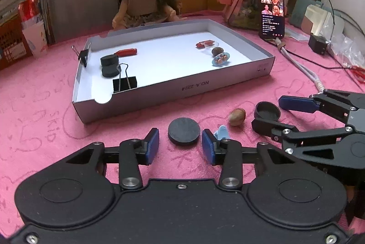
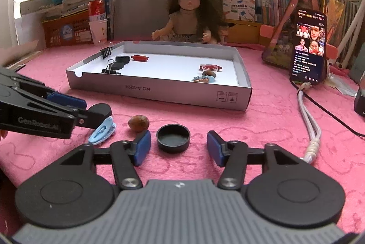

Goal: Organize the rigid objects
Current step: 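Grasp a black round puck with the left tool while the right tool grasps the black round cap, then carry the puck and cap into the white tray and open both tools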

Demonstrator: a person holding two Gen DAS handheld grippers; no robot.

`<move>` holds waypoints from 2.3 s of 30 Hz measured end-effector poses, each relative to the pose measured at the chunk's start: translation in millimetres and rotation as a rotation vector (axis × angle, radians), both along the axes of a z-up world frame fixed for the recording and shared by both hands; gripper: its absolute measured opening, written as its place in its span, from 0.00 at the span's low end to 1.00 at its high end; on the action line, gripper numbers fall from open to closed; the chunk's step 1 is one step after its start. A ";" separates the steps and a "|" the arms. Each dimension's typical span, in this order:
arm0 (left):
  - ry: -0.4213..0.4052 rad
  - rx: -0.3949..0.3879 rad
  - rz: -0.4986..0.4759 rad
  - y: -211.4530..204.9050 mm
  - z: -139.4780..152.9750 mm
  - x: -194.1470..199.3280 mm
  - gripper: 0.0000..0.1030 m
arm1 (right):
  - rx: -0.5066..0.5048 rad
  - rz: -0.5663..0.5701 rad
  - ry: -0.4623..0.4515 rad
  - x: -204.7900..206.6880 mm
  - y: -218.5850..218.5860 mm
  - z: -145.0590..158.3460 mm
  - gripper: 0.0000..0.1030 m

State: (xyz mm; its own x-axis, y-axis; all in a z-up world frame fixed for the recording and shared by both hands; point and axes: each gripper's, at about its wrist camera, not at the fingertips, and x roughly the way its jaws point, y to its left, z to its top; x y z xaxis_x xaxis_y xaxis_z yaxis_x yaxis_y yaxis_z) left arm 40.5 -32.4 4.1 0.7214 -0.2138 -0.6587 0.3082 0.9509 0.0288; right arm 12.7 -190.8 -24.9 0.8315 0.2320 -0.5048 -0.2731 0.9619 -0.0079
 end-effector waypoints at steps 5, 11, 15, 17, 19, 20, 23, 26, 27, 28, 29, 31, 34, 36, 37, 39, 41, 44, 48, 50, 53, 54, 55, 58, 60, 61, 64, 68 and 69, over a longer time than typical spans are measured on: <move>-0.035 0.020 0.004 -5.7 -4.7 -1.6 0.41 | -0.006 -0.008 -0.021 -2.8 3.4 -3.2 0.70; -0.044 0.007 0.036 -4.8 -4.4 -4.1 0.29 | -0.001 -0.003 -0.021 -4.0 3.3 -2.3 0.49; -0.033 -0.034 0.053 0.6 0.8 -4.8 0.28 | -0.006 0.008 -0.014 -4.0 4.1 1.9 0.36; -0.047 -0.028 0.048 0.6 4.4 -6.8 0.28 | 0.001 0.016 -0.009 -3.5 4.2 3.7 0.36; -0.059 -0.028 0.044 0.4 9.0 -8.6 0.28 | 0.004 0.020 -0.009 -3.3 4.4 5.7 0.36; -0.060 -0.034 0.042 0.7 11.2 -9.0 0.28 | 0.004 0.020 -0.013 -3.6 4.6 7.4 0.36; -0.066 -0.058 0.042 1.6 19.0 -9.2 0.28 | 0.018 0.024 -0.025 -4.1 4.0 14.6 0.36; -0.077 -0.071 0.048 2.8 26.1 -6.8 0.28 | 0.038 0.022 -0.030 -1.4 3.2 23.3 0.36; -0.082 -0.075 0.049 3.5 28.3 -5.5 0.28 | 0.044 0.021 -0.032 -0.1 2.4 25.8 0.36; -0.086 -0.078 0.051 4.0 30.8 -3.8 0.28 | 0.050 0.019 -0.032 1.8 1.5 28.4 0.36; -0.089 -0.080 0.054 4.9 32.7 -2.5 0.28 | 0.057 0.015 -0.030 4.0 0.5 31.0 0.36; -0.089 -0.087 0.058 6.6 36.3 2.8 0.28 | 0.070 0.009 -0.024 9.1 -1.5 34.5 0.36; -0.087 -0.097 0.073 9.5 40.4 12.2 0.28 | 0.086 -0.003 -0.011 18.4 -4.0 38.7 0.36; -0.087 -0.106 0.083 11.9 43.4 18.9 0.28 | 0.102 -0.016 -0.001 25.6 -6.6 41.0 0.36; -0.087 -0.111 0.085 12.9 45.1 22.8 0.28 | 0.109 -0.019 0.004 29.1 -7.6 41.9 0.36; -0.084 -0.119 0.092 14.6 49.6 32.9 0.28 | 0.121 -0.020 0.010 37.4 -9.8 44.8 0.36; -0.094 -0.123 0.100 17.0 55.4 47.0 0.28 | 0.118 -0.020 0.016 48.9 -10.5 48.9 0.36; -0.099 -0.127 0.132 21.9 63.7 73.7 0.28 | 0.133 -0.025 0.031 71.9 -13.5 56.6 0.36; -0.064 -0.155 0.177 30.5 67.5 112.4 0.28 | 0.164 -0.035 0.071 111.8 -18.4 65.8 0.36; -0.040 -0.159 0.200 33.8 66.1 133.4 0.28 | 0.166 -0.042 0.087 133.1 -19.4 67.7 0.36; -0.009 -0.163 0.236 38.4 61.8 162.0 0.28 | 0.172 -0.059 0.121 163.2 -19.7 67.3 0.36; 0.002 -0.166 0.249 39.7 59.8 170.0 0.28 | 0.176 -0.068 0.133 172.0 -19.7 66.4 0.36; 0.015 -0.170 0.259 41.0 57.6 178.3 0.28 | 0.175 -0.074 0.147 181.0 -19.0 65.2 0.36; 0.056 -0.182 0.275 44.3 49.0 198.9 0.28 | 0.174 -0.087 0.190 205.9 -17.0 58.4 0.36; 0.078 -0.176 0.292 44.7 41.5 210.8 0.28 | 0.181 -0.100 0.219 218.6 -16.7 53.4 0.36; 0.085 -0.168 0.301 44.8 38.1 216.5 0.28 | 0.185 -0.106 0.231 223.1 -16.5 51.4 0.36; 0.100 -0.151 0.321 44.5 29.6 230.2 0.28 | 0.172 -0.119 0.247 235.1 -14.5 45.1 0.36; 0.100 -0.135 0.331 42.9 25.2 241.1 0.28 | 0.150 -0.125 0.252 245.7 -12.4 41.2 0.36; 0.099 -0.127 0.333 42.1 24.5 242.8 0.28 | 0.143 -0.126 0.252 248.6 -12.4 40.1 0.36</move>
State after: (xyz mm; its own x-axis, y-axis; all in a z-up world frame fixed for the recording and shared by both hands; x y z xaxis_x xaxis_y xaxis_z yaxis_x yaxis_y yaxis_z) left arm 283.3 9.7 28.7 0.6994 -0.0624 -0.7120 -0.0234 0.9936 -0.1101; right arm 261.3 -203.1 15.2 0.7108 0.2186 -0.6686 -0.1282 0.9748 0.1824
